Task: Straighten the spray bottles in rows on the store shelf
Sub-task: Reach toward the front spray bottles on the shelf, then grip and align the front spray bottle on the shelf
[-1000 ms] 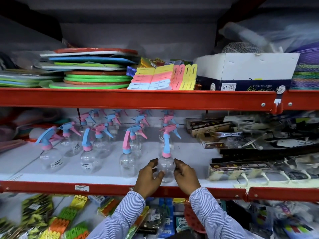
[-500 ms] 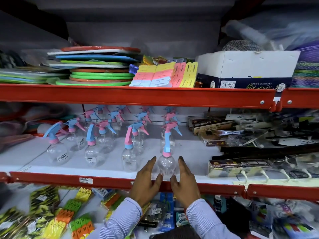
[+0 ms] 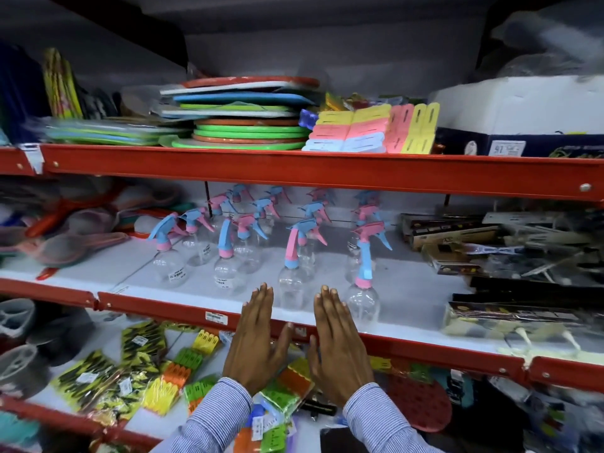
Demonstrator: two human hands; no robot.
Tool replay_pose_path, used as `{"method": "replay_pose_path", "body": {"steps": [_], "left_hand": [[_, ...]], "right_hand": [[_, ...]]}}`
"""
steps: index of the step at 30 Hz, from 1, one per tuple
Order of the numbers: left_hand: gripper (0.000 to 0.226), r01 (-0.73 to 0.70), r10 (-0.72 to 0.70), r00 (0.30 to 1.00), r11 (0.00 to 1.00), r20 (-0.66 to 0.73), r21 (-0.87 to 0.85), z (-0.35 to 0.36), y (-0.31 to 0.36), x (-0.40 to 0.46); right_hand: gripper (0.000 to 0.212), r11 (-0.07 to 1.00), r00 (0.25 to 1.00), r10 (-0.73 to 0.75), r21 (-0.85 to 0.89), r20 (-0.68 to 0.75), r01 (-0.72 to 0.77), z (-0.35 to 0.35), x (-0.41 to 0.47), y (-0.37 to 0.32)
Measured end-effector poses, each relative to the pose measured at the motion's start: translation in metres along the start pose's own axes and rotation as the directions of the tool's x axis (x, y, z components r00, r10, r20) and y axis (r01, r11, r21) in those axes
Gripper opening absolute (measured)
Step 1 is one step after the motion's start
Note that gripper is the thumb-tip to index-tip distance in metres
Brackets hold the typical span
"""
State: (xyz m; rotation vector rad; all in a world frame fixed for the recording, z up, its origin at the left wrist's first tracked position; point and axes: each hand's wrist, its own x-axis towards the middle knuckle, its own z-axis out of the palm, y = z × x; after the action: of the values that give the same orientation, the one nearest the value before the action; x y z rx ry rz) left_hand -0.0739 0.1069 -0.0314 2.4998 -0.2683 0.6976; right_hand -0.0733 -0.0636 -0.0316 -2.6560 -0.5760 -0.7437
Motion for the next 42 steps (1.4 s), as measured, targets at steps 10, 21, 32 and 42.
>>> {"method": "replay_pose_path", "body": {"steps": [10,21,32,42], "left_hand": [[0.072,0.123,-0.060,0.980,0.933,0.190,-0.339,-0.006,-0.044,0.060],[0.055,0.171,-0.029,0.963,0.836,0.269,-0.522,-0.002,-0.050,0.085],[0.052,0.109,0.006,0.973,0.870,0.232,-0.480,-0.010,-0.049,0.064],[0.065,0.047,-0.001,0.991,0.942,0.136,-0.331,-0.046,-0.056,0.020]], "right_hand": [[0.065,0.769,0.887,0.434,0.450,0.157,-0.455,0.031,0.079,-0.030],[0.057,0.699,0.836,0.501,0.466,0.223,-0.543,0.027,0.096,-0.032],[0.055,0.682,0.833,0.499,0.484,0.240,-0.548,0.022,0.075,-0.041],[0.067,0.757,0.860,0.504,0.438,0.080,-0.485,0.019,0.043,-0.062]]}}
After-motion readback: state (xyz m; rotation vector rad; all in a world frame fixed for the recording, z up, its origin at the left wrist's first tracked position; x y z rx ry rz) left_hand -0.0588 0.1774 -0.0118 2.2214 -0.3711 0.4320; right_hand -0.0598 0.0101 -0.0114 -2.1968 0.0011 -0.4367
